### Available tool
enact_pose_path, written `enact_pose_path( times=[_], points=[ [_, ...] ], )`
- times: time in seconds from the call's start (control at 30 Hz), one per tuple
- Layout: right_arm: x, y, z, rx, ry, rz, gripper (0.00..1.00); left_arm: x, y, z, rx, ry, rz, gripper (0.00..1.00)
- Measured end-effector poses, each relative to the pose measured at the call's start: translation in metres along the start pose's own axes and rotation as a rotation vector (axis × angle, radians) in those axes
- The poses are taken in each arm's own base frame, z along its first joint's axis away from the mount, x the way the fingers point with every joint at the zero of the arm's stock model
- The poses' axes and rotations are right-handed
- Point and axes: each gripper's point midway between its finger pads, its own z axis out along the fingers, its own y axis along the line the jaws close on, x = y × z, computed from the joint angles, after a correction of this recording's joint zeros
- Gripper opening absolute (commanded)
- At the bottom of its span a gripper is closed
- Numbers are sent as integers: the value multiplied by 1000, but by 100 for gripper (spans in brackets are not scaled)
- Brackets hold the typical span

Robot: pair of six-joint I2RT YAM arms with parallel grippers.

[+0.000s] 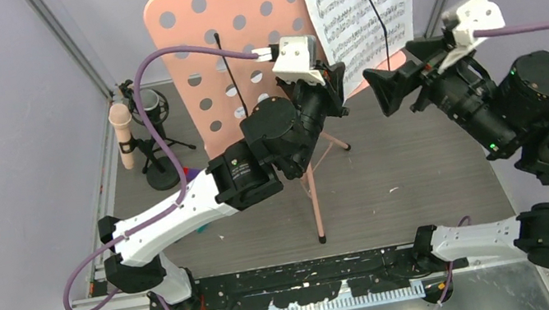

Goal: Pack up the instrument practice props

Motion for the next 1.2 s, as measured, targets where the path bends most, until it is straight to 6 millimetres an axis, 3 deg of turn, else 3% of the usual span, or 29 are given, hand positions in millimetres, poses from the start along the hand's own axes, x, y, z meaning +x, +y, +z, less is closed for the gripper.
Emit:
enact_pose_path(
  times=[0.23, 0.5, 0.87, 1.13, 1.2],
  points=[
    [-26, 9, 23, 4, -7, -66, 90, 2, 1, 0, -2, 9, 8, 0],
    [-37, 3, 29, 41, -5, -119, 90, 3, 1, 0, -2, 10, 6, 0],
    [-30, -3, 54, 113, 45, -208, 90, 4, 1, 0, -2, 13, 7, 0],
    [-13, -38, 74, 195, 104, -208, 89, 4, 0, 0, 6, 15, 2, 0],
    [-12, -37, 73, 180, 104, -203, 83, 4, 0, 0, 6, 15, 2, 0]
  ],
)
